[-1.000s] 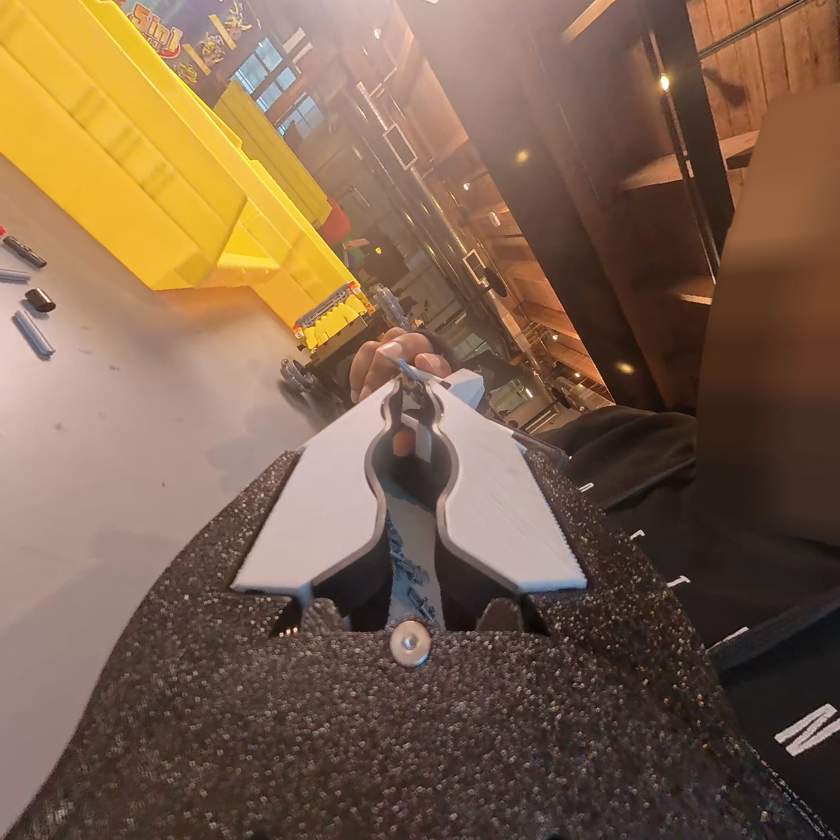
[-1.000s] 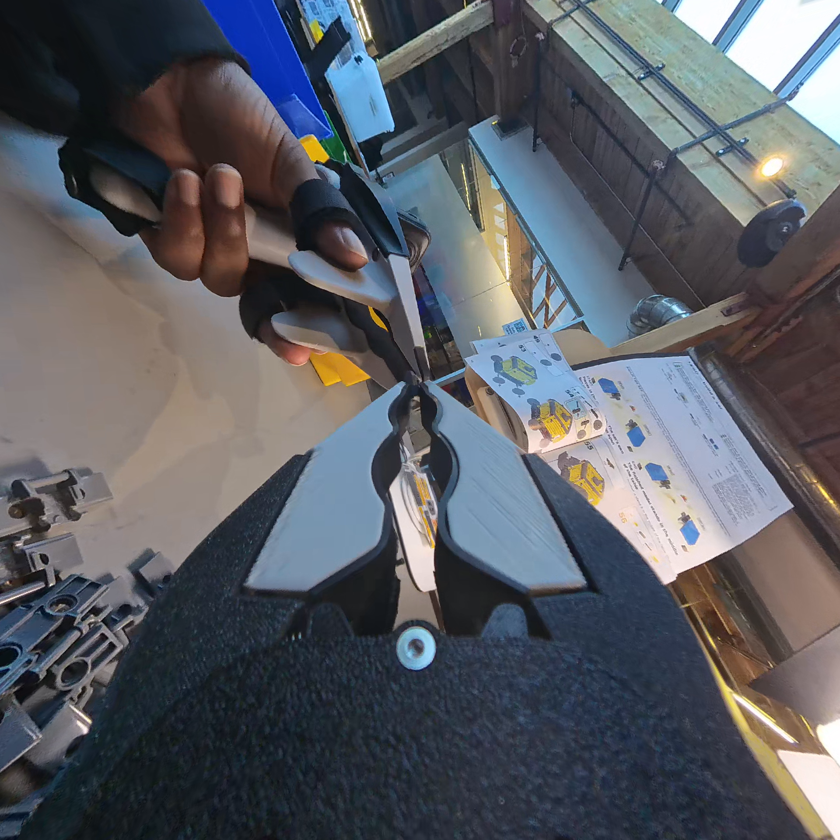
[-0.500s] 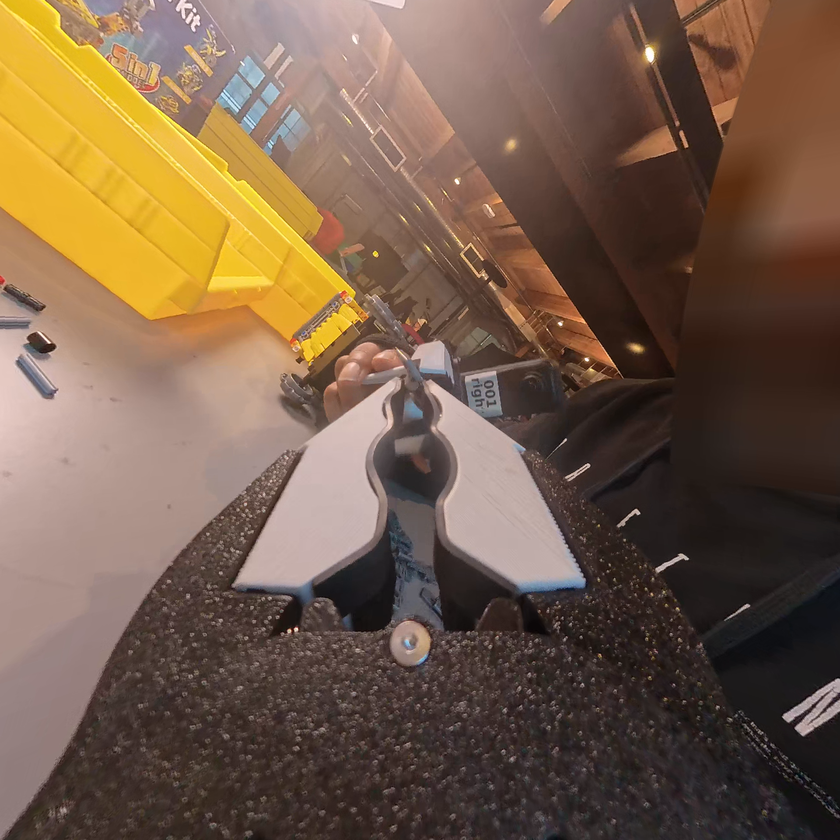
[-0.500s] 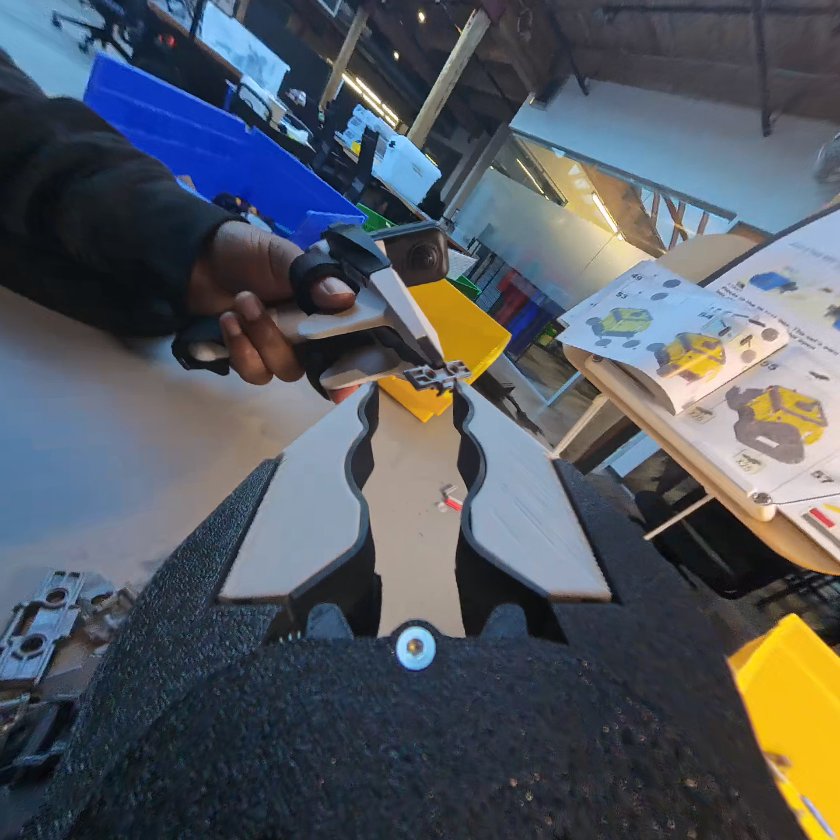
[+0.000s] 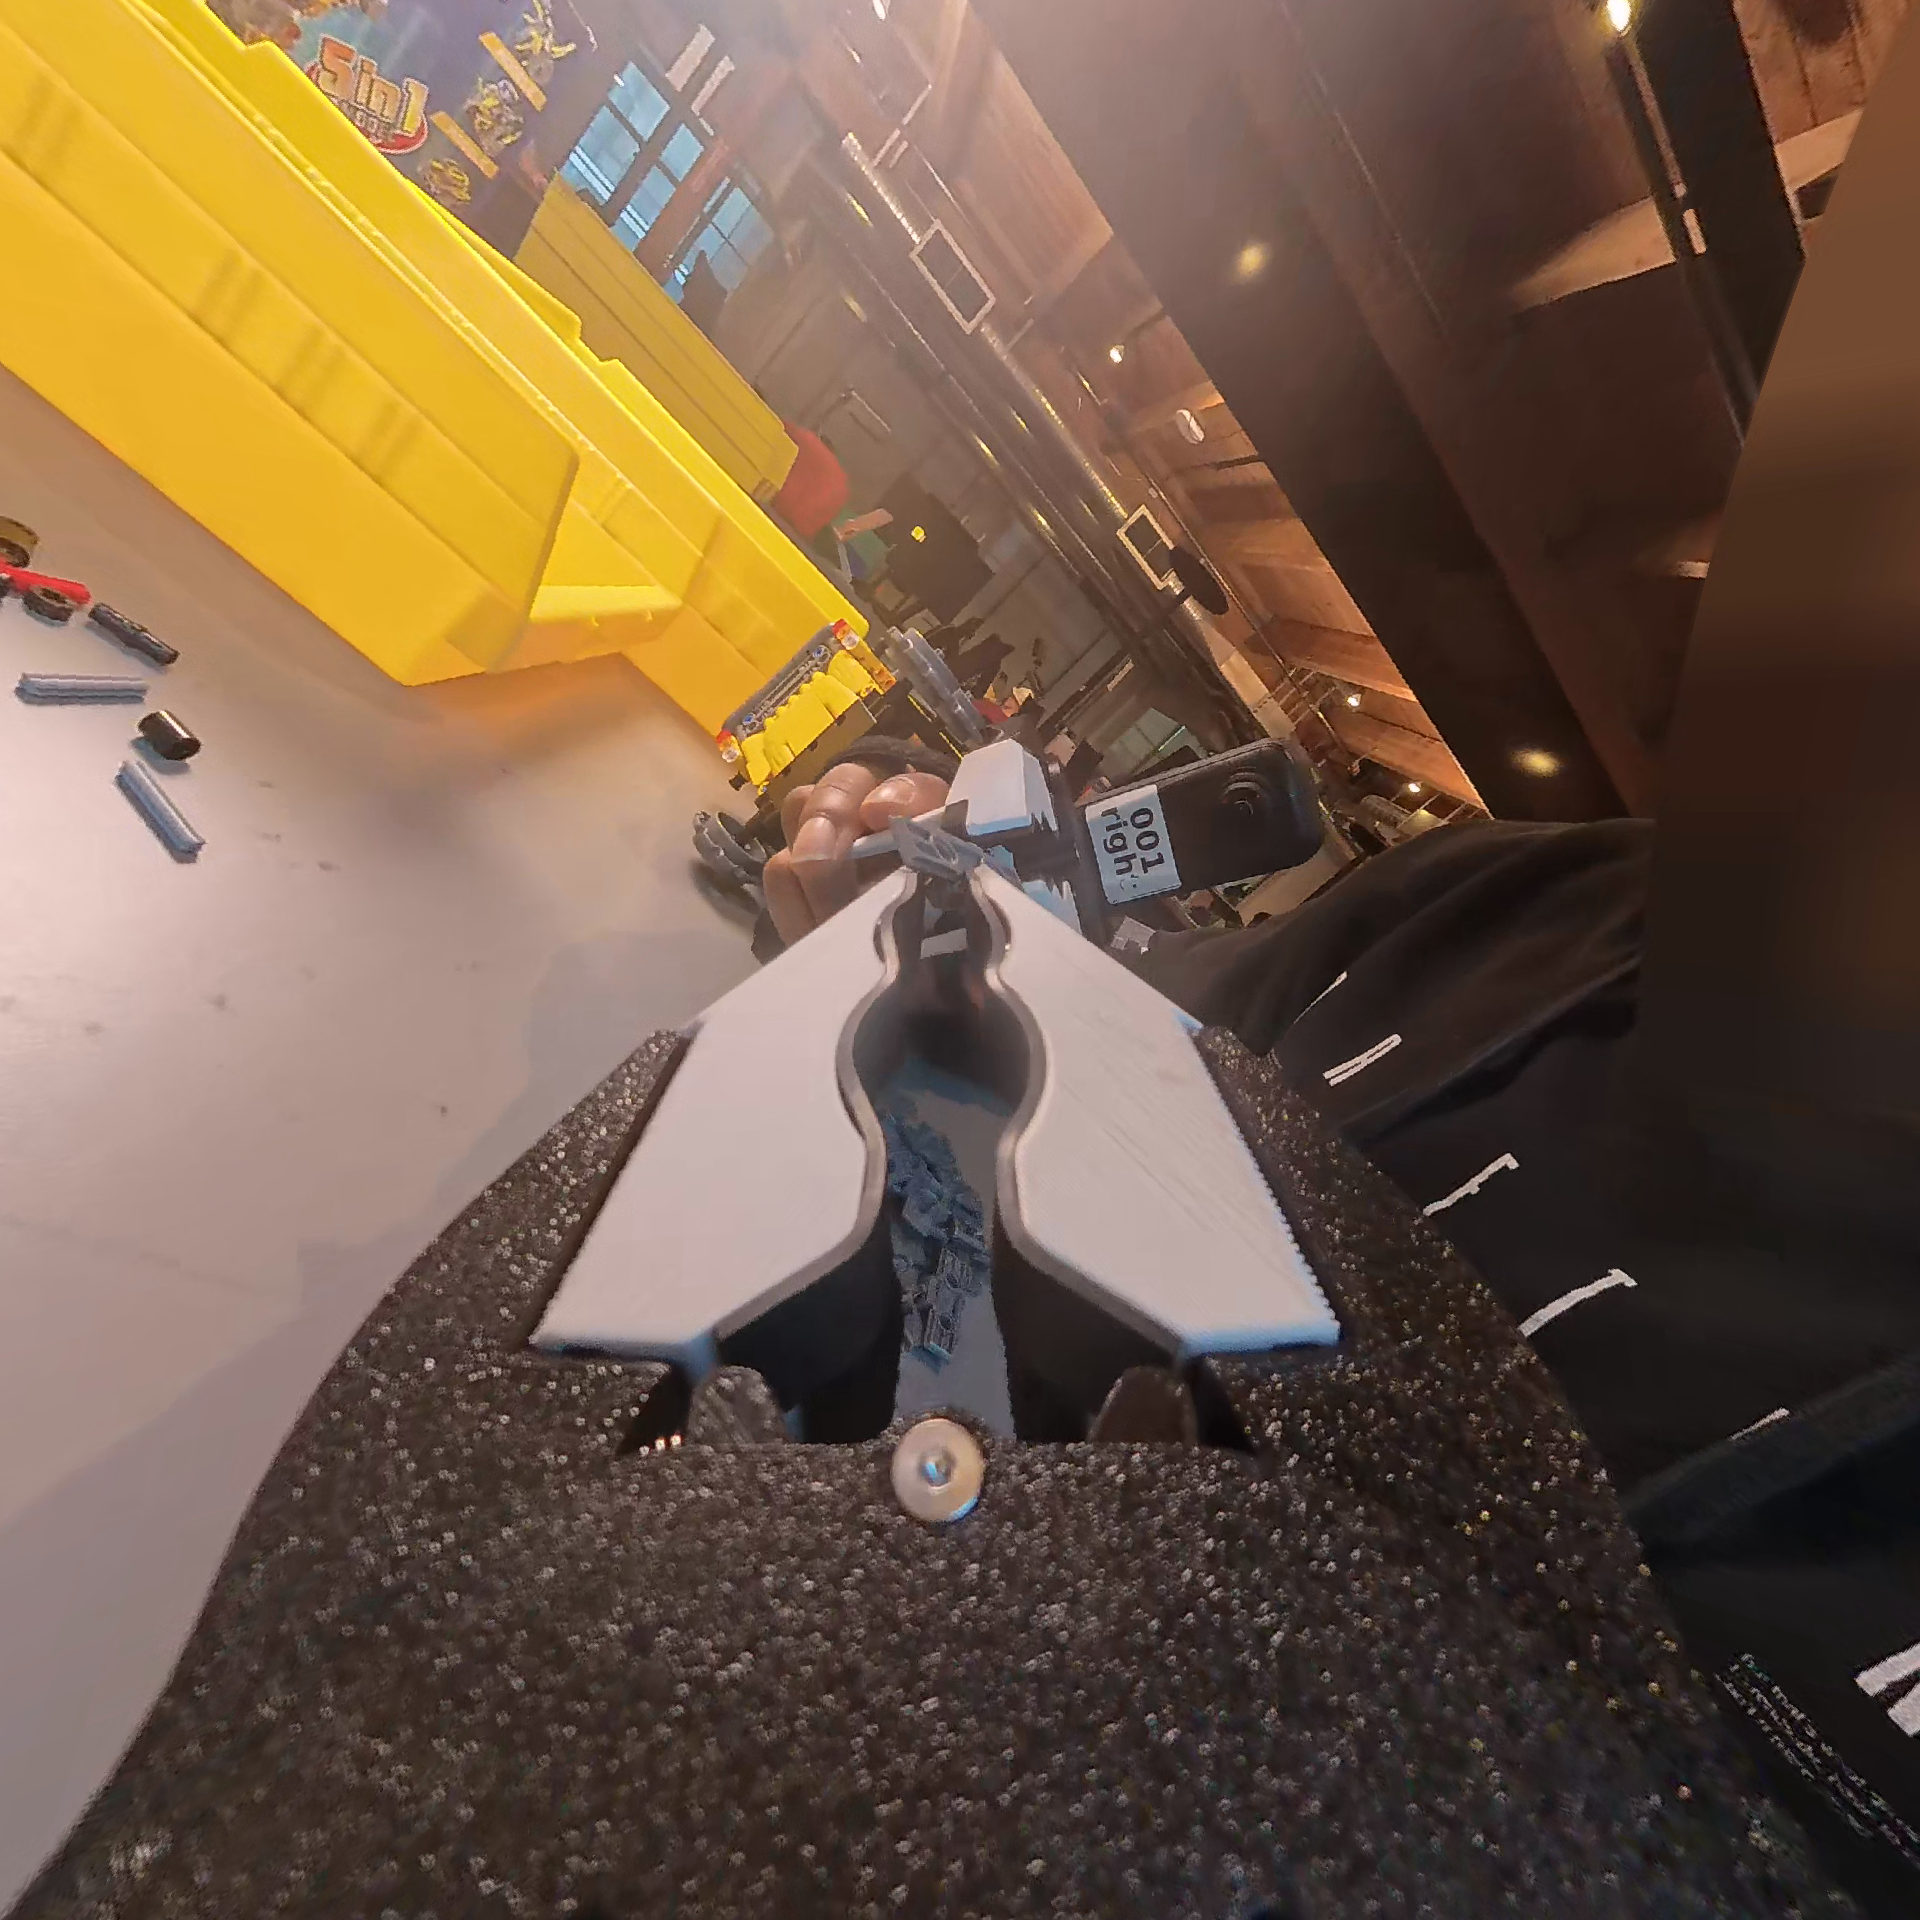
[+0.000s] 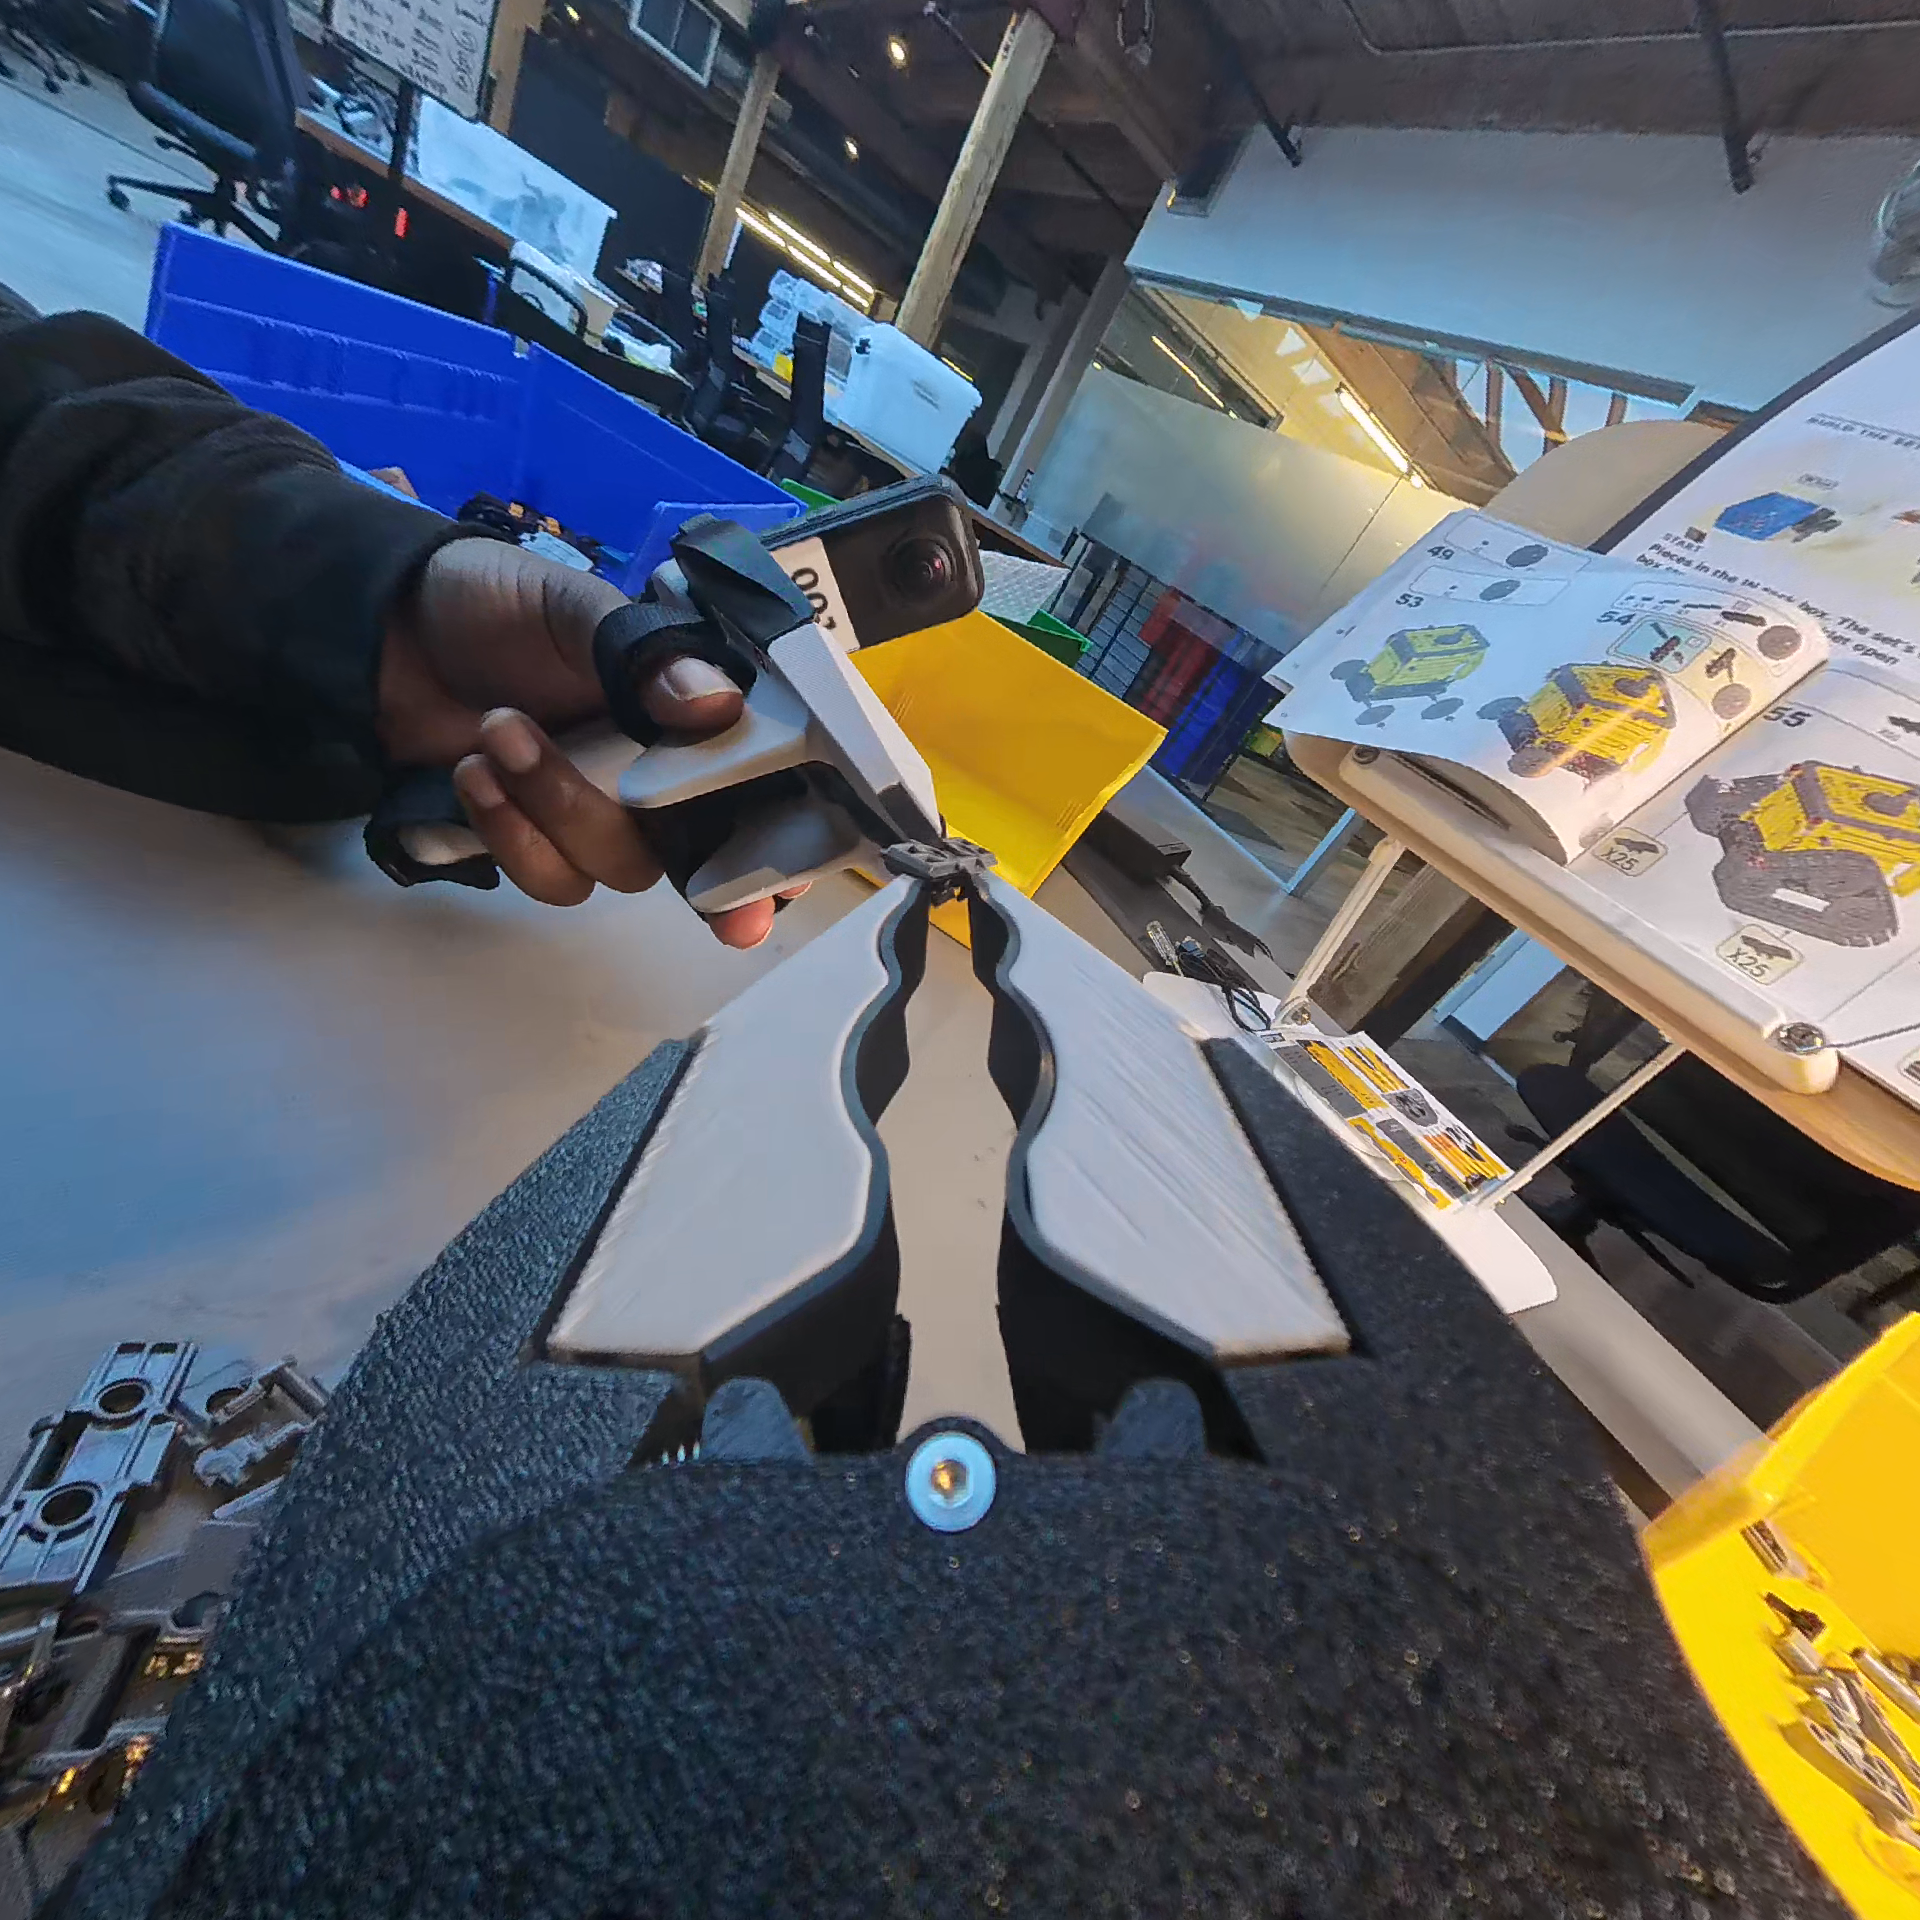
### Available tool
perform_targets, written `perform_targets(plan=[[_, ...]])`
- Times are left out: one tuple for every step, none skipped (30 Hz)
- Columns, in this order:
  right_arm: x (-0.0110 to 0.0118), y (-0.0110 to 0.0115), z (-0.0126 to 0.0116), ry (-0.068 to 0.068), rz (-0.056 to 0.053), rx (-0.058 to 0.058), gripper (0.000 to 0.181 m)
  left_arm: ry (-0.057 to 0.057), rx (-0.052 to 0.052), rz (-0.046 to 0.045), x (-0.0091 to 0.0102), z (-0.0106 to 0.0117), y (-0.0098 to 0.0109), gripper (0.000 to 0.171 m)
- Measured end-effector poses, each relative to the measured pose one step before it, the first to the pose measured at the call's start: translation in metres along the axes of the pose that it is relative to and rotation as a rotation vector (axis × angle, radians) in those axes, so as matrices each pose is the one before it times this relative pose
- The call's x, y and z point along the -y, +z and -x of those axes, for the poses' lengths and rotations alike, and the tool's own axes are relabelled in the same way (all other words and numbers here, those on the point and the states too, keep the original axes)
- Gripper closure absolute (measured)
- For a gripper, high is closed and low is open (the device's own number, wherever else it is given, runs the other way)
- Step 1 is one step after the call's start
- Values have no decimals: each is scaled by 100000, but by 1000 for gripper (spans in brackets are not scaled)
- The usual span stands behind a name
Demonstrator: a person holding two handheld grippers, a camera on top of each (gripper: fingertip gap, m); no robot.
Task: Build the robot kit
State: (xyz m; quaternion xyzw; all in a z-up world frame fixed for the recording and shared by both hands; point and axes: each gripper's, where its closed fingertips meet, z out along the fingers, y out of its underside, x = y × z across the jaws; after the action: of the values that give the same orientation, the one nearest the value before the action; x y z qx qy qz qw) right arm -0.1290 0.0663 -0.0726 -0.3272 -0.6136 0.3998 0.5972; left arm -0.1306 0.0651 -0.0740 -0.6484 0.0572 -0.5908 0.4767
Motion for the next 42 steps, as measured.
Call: perform_targets(plan=[[-33,5,-21,342,-2,-39,175,222,181,157,3,19,-28,167],[3,-40,-137,746,-298,-654,180,-135,-132,-114,50,-7,-50,166],[18,-55,-50,1045,-448,423,181,-486,-136,-673,130,11,-80,167],[14,-20,-56,1465,-271,516,181,-418,255,-571,120,83,-104,167],[11,-8,-70,1098,-61,66,181,-212,132,-97,35,75,-77,167],[48,-32,-64,475,-364,-114,181,-106,68,80,4,51,-40,167],[-20,-2,1,512,84,206,181,84,40,26,-4,11,-2,167],[-31,11,16,908,-49,411,181,150,-103,66,-6,-24,15,167],[6,-19,1,1261,-390,361,180,72,-531,312,-45,-89,19,167],[67,-26,-112,1539,-802,-216,174,-373,-1131,406,-56,-157,29,167],[120,-43,-105,1995,-791,446,168,-1051,-1962,417,-66,-232,25,167],[214,-74,-36,2481,-1041,1402,161,-1786,-2876,404,-72,-335,35,167],[252,-69,15,2589,-1055,1837,154,-2110,-3192,338,-88,-364,60,167],[282,-83,198,2210,-1120,2693,148,-1845,-3036,309,-103,-357,93,167],[221,-80,462,1524,-736,4215,146,-1377,-2617,420,-134,-318,120,167],[189,-84,558,1431,-523,4774,145,-924,-1813,483,-134,-227,123,167],[262,-81,517,2211,-1008,4613,137,-762,-1148,404,-98,-142,82,167],[219,-41,300,3068,-680,3193,131,-879,-975,772,-155,-81,45,167],[110,5,350,2245,-192,3067,129,-1084,-1204,1179,-197,-110,68,167],[26,58,300,638,40,1747,127,-852,-1340,1115,-218,-140,97,167],[-114,99,258,-748,633,819,128,-635,-1321,1046,-213,-164,141,167],[-191,133,266,-1269,1003,659,131,-615,-1238,1420,-273,-150,165,167],[-111,111,207,-976,355,311,136,-463,-919,1530,-301,-112,171,166],[-11,48,148,-423,-328,207,143,-250,-531,1130,-233,-53,150,166],[32,11,133,11,-576,604,143,-406,-421,488,-122,-38,73,167],[-12,-12,-7,435,-54,297,143,-536,-96,18,-17,28,-8,167],[-110,-27,-3,336,472,487,143,-139,427,165,-37,93,-8,167],[-67,-39,-11,-14,53,196,143,-14,388,43,-15,75,4,167],[-31,-2,-57,58,-171,-333,144,-211,270,-301,38,60,-14,167],[-65,20,-97,98,222,-678,144,-337,510,-515,78,114,-49,167],[-139,28,-164,-148,668,-998,144,-215,1168,-569,86,216,-79,167],[-159,-6,-209,-239,714,-1166,144,151,1977,-409,71,329,-111,166],[-188,-43,-297,-54,773,-1555,152,530,2277,-306,60,350,-119,167],[-89,-109,-335,-215,107,-1609,153,793,2022,-668,152,274,-144,167],[-148,-47,-217,358,727,-694,153,1044,1594,-1128,244,189,-160,167],[-155,-6,-123,98,960,-317,153,1378,753,-467,165,2,-120,167],[-111,29,-37,-518,734,-346,153,1859,569,555,7,-64,-42,169],[-77,55,-9,-663,534,-502,153,2214,1666,901,-78,91,16,171],[-111,74,33,-459,609,-212,153,1781,1971,817,-111,184,38,171],[-80,56,28,-188,269,-215,153,317,837,375,-62,111,8,171],[-74,19,-70,-90,189,-540,153,-1071,-206,-667,103,46,-54,171],[-163,11,-111,-214,787,-615,153,-1454,-429,-1548,236,47,-115,171]])
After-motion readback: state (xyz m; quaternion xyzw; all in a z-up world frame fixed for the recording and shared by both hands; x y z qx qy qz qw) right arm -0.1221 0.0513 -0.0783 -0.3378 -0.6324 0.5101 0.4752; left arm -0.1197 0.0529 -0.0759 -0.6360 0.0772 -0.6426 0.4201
